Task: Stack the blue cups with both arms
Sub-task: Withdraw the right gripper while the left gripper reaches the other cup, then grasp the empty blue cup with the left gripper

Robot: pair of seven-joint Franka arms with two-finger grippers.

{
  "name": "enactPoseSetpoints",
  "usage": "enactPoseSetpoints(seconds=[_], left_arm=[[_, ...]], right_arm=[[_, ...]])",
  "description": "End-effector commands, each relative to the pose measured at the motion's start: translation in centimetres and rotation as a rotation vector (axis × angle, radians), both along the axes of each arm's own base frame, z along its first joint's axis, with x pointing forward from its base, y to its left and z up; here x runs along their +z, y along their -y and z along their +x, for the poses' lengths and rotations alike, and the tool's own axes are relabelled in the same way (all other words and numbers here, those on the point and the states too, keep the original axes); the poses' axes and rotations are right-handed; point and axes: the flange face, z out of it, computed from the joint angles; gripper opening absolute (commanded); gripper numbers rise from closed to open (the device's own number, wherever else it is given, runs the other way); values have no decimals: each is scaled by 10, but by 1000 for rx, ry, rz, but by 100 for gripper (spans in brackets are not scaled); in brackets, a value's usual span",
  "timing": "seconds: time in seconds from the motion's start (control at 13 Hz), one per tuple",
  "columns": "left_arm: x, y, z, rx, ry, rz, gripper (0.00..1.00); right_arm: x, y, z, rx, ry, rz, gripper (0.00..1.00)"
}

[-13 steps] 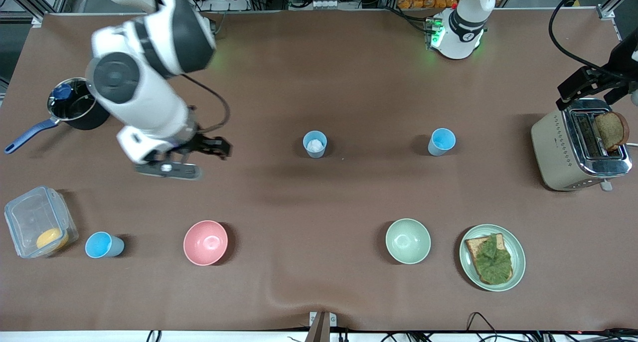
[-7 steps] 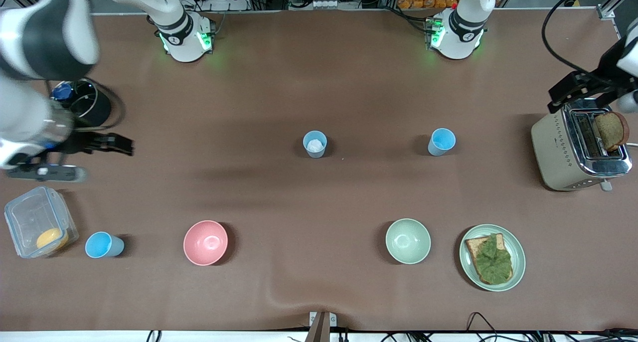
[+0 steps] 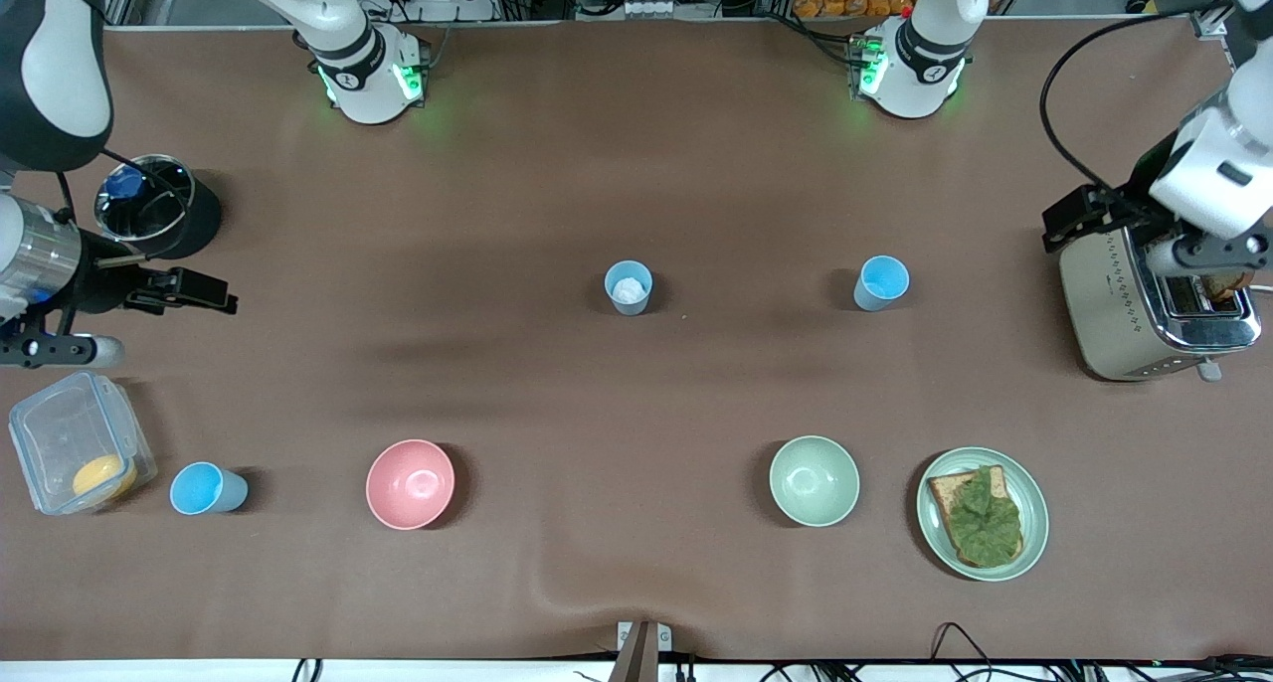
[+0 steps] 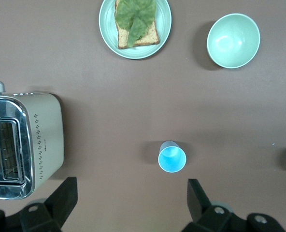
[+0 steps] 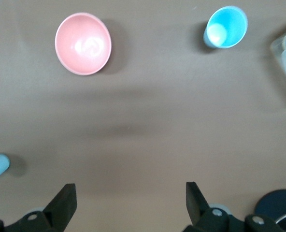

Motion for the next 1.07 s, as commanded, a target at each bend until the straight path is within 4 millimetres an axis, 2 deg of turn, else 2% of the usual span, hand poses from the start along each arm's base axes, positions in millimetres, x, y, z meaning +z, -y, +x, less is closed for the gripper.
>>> enactPoseSetpoints(seconds=[0.0, 0.15, 0.23, 0.31, 0.46, 0.77, 1.0], left_arm=[[-18, 3, 2, 19, 0, -11, 100], [-44, 7, 1, 17, 15, -11, 100], [-60, 9, -2, 18, 14, -9, 100], [-74, 12, -3, 25, 10, -8, 100], [-97, 34, -7, 30, -2, -8, 100], [-148, 74, -18, 16, -12, -48, 100], [-200, 90, -32, 26, -14, -101, 100]], right_arm=[[14, -2, -38, 37, 64, -55, 100], [31, 4, -46, 28, 87, -56, 100], [35, -4, -48, 41, 86, -56, 100], [45, 3, -51, 21, 103, -52, 100], [46, -1, -57, 33, 63, -57, 100], [51, 4, -50, 30, 66, -58, 100], [50, 1, -50, 36, 64, -56, 100]])
